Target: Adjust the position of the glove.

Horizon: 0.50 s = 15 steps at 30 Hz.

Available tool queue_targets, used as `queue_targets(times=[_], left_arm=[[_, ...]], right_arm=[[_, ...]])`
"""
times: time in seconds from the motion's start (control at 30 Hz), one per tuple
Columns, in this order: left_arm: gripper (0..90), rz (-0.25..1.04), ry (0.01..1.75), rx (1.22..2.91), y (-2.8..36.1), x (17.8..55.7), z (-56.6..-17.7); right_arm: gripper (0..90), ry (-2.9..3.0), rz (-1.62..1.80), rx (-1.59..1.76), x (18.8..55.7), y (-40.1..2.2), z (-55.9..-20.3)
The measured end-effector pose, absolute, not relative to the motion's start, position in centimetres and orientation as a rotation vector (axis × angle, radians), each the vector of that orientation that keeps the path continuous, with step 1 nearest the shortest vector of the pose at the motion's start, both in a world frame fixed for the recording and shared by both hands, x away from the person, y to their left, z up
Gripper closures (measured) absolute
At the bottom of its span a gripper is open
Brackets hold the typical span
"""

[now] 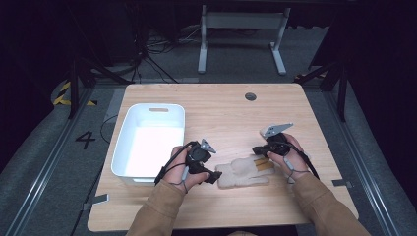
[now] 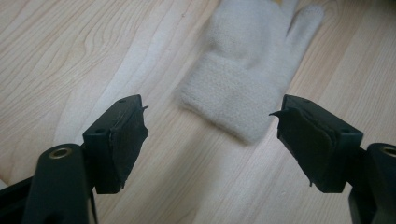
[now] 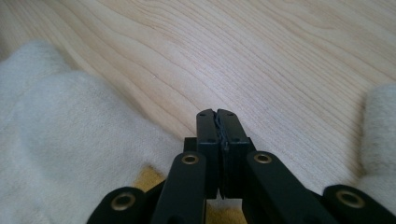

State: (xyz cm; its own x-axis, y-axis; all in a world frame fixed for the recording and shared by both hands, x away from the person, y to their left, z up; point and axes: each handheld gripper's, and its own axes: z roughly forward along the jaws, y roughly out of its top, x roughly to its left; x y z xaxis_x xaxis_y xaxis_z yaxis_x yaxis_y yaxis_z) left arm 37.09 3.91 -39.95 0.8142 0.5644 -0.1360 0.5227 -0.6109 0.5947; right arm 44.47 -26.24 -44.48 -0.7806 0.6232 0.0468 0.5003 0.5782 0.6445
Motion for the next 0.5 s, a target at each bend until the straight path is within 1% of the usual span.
queue_targets(times=[0.23, 0.33, 0.5], left_arm=[[25.3, 0.050, 0.743, 2.405, 3.29, 36.74, -40.19], [26.0, 0.064, 0.770, 2.366, 3.48, 36.98, -40.14], [25.9, 0.064, 0.799, 2.359, 4.10, 37.21, -40.08]], right_arm=[[89.5, 2.643, 0.983, 0.962, 44.63, -26.23, -45.08], [89.6, 2.644, 0.974, 0.960, 44.57, -26.15, -45.04], [89.8, 2.656, 0.940, 0.962, 44.45, -26.21, -44.85]])
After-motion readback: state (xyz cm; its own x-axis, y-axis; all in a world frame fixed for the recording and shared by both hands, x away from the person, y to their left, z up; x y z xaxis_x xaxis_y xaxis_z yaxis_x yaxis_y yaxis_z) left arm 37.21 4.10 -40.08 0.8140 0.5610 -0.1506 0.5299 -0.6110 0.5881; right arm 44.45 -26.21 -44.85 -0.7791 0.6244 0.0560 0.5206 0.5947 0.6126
